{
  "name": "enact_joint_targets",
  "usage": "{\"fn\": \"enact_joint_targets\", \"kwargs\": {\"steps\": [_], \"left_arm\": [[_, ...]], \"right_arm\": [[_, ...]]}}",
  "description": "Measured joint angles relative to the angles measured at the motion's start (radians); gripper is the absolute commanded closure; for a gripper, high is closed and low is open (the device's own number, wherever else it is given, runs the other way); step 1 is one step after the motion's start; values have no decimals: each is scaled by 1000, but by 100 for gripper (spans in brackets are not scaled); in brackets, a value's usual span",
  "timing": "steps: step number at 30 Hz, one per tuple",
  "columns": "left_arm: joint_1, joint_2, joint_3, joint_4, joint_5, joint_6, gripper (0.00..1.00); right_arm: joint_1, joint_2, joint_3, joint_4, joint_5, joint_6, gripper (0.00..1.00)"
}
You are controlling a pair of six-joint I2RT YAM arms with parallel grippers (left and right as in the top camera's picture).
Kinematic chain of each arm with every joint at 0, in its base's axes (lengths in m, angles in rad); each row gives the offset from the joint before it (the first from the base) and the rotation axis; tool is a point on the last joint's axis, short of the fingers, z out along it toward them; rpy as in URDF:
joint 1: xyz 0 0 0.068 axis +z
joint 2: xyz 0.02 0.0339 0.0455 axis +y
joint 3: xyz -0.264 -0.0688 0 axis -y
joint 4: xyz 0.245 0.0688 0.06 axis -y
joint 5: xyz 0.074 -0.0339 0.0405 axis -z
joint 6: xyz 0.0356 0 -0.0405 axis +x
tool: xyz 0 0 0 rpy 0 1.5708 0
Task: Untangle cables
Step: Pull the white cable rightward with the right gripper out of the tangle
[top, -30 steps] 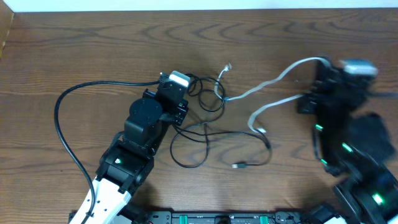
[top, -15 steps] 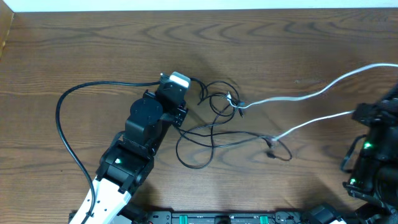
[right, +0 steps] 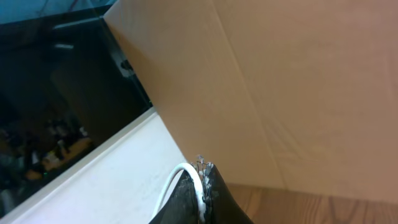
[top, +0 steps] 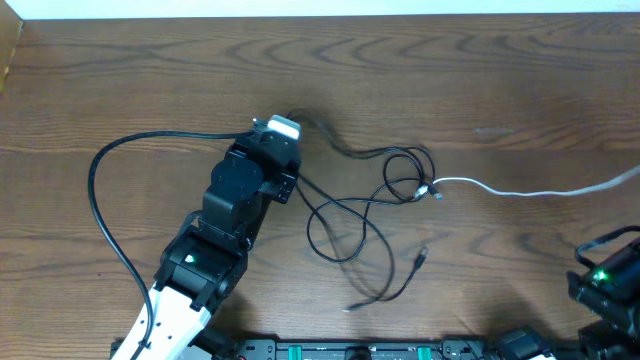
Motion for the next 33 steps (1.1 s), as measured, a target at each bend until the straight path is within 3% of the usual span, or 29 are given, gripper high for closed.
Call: {"fn": "enact_joint_targets", "kwargs": {"steps": [4,10,13,21,25,33], "left_arm": [[0,4,0,-11,0,-3,4],[0,8,0,-12,0,-9,2],[0,8,0,-12,0,-9,2],[0,18,0,-13,1,-13,2],[0,24,0,-23,1,-25,2],[0,24,0,-42,1,-29,2]], "right_arm": [[-68,63,0,8,-47,-6,98],[-221,240,0,44,-117,-16,99],[-254,332,1,-24,-162,-18,99],[-76,514,1,-352,-283,126,99],[-16,566,1,-404,-312,222,99],[-214,574,1,-353,-309,250,99]]}}
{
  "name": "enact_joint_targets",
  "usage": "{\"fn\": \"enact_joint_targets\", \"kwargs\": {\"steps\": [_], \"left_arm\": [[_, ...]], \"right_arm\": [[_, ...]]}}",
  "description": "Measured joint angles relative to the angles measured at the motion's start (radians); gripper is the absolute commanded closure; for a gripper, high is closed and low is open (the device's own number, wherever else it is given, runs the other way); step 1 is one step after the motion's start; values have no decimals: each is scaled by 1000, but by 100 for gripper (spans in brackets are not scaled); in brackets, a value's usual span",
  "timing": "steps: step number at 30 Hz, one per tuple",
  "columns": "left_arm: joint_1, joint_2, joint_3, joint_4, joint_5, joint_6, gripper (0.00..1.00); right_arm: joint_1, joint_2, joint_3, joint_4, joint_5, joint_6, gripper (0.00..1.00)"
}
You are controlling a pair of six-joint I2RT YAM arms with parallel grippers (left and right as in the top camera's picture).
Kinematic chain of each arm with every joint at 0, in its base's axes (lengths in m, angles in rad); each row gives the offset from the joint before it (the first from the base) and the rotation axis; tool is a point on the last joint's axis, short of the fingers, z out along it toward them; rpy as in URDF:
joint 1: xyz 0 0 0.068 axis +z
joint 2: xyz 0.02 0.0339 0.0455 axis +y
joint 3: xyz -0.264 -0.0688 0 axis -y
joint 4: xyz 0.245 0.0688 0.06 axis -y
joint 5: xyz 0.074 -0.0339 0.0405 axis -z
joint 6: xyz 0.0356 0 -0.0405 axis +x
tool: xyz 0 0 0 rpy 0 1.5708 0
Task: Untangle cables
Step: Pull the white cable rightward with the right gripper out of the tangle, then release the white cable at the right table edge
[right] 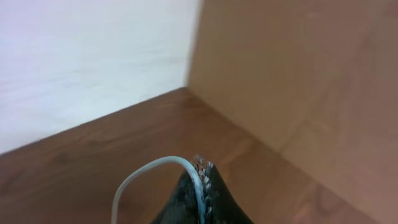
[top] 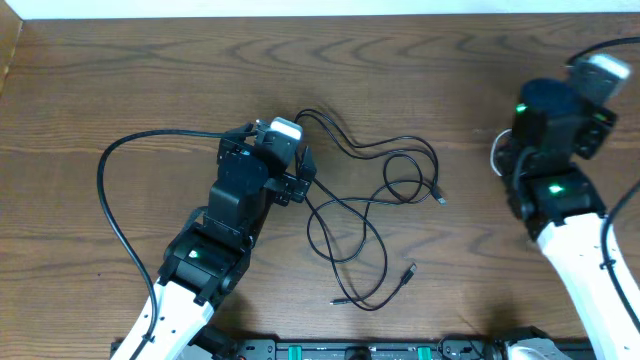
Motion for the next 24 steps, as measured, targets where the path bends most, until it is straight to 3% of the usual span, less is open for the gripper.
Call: {"fn": "enact_joint_targets", "kwargs": {"steps": [9,15,24], "left_arm": [[0,0,0,-10,0,0,2],[0,0,0,-13,0,0,2],[0,0,0,-22,0,-1,2]], "right_arm": [[-363,0,0,47,-96,5,99],[-613,32,0,106,-414,11,98],[-771,361,167,-26,-754,27,99]]}}
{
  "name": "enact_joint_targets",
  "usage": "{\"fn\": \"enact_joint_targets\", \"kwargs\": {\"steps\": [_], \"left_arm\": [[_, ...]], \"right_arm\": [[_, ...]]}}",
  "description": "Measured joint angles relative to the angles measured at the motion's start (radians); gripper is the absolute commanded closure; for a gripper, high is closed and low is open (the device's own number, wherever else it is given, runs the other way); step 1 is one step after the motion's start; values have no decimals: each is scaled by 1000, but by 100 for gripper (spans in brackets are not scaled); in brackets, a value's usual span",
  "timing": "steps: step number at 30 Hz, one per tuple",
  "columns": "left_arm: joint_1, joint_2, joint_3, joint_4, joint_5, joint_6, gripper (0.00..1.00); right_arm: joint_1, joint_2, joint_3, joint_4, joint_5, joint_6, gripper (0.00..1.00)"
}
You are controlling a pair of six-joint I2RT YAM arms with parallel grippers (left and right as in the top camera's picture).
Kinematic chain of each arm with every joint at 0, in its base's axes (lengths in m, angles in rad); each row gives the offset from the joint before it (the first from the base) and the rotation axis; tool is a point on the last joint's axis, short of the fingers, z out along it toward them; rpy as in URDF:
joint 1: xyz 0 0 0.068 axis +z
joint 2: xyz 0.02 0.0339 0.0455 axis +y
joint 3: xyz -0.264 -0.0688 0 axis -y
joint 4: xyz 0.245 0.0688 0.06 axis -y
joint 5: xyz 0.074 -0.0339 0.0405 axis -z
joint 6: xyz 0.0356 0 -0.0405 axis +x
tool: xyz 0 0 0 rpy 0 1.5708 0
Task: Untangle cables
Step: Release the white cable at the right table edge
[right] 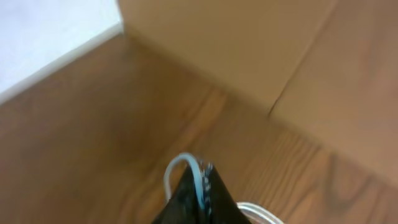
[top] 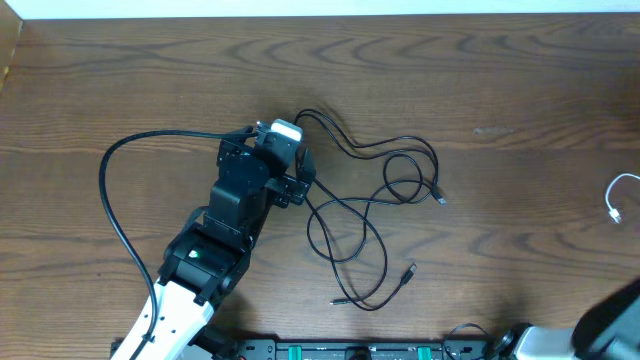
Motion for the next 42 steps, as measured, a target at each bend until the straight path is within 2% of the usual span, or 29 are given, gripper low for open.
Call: {"fn": "enact_joint_targets", "kwargs": {"steps": [4,11,12,13,15,18,27,33,37,42], "left_arm": [[0,0,0,0,0,-2,2],[0,8,0,0,0,-36,2],[0,12,0,0,0,-39,2],[0,18,0,0,0,-42,2],[0,31,0,0,0,-48,2],[0,53,0,0,0,-55,2],[0,79,0,2,0,-56,2],[0,79,0,4,0,-56,2],[0,79,0,3,0,-56,2],[0,79,0,0,0,-58,2]], "right_arm": [[-18,182,182,-142,-79,-16,99],[-34,509,729,-619,-138,-29,99],[-39,552,809,-680,-144,-28,96],[-47,597,891,-743,-150,-29,78],[-60,661,1004,-833,-159,-28,1],[-76,716,1083,-896,-168,-29,1],[-81,732,1092,-933,-251,-29,1],[-49,715,1093,-929,-534,-29,1],[49,655,1093,-975,-602,-30,1],[275,580,1105,-1098,-515,-60,1]]}}
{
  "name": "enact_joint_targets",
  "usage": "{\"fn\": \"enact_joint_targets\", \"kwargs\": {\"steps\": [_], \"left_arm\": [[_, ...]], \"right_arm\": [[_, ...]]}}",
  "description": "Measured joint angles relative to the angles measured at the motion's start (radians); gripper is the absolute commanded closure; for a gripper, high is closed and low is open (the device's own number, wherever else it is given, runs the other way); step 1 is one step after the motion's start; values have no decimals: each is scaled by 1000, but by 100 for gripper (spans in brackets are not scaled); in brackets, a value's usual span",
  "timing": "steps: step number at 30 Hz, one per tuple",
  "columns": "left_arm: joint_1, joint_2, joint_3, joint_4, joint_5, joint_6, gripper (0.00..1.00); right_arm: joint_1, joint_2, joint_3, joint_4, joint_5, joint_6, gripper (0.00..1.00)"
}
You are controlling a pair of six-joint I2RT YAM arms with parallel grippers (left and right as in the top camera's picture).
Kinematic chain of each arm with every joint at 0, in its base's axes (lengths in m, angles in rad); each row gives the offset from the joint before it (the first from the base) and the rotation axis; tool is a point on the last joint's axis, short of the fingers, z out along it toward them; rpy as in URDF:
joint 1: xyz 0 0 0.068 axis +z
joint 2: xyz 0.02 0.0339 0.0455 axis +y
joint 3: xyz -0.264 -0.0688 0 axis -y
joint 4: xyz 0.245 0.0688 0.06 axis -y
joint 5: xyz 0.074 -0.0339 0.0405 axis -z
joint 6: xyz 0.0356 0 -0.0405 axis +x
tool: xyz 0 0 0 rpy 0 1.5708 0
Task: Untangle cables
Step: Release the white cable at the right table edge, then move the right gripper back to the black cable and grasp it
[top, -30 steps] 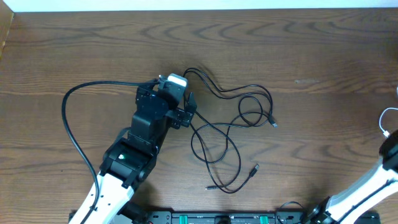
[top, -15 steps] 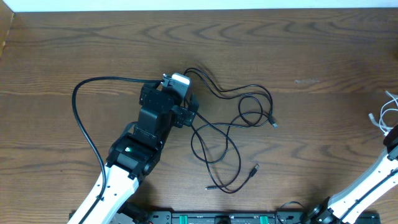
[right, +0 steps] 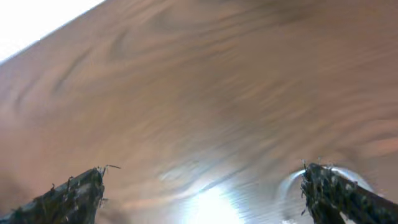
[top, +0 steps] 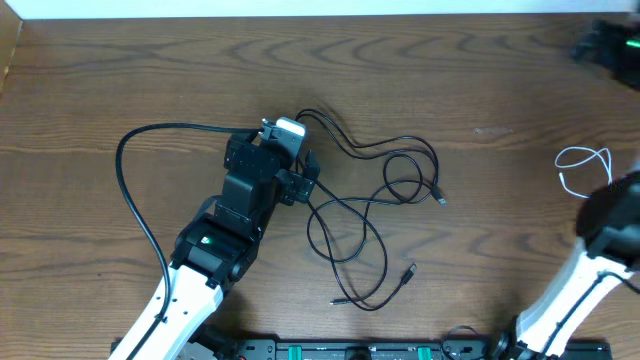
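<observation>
The black cable (top: 380, 200) lies in loose loops at the middle of the table. My left gripper (top: 298, 180) sits at its left end and looks shut on it; the fingers are mostly hidden under the wrist. The white cable (top: 583, 166) lies apart in a small coil at the far right. In the overhead view my right gripper (top: 610, 42) is a dark blur at the far right corner. In the right wrist view the right gripper (right: 204, 173) is open with nothing between its fingers (right: 74, 190). A white cable loop (right: 292, 182) shows blurred beside the right finger.
A thick black lead (top: 135, 200) arcs over the table left of my left arm. The right arm's body (top: 610, 225) stands at the right edge, close to the white coil. The wooden table (top: 150, 70) ends at a white strip along the back.
My right gripper was shut on the white cable near the right edge. It is now open and higher up at the far right corner, and the white cable lies coiled on the table. The left arm shifted slightly.
First the white cable ran from the black tangle to the right edge, with my right gripper shut on it. Then it was clear of the tangle, held at the right side. Later only its end showed at the right edge. It now lies let go, apart from the black cable.
</observation>
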Motion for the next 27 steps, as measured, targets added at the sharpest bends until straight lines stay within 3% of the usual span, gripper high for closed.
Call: {"fn": "enact_joint_targets", "kwargs": {"steps": [7,15,19,27], "left_arm": [[0,0,0,-57,0,0,1],[13,-3,0,-59,0,0,1],[79,-11,0,-53,0,0,1],[203,-13,0,-43,0,-39,2]], "right_arm": [[332,-7,-16,-193,49,-267,1],[542,-7,-151,-238,76,-566,1],[617,-7,-281,-200,39,-692,1],[738,-7,-438,-12,34,-761,1]]}}
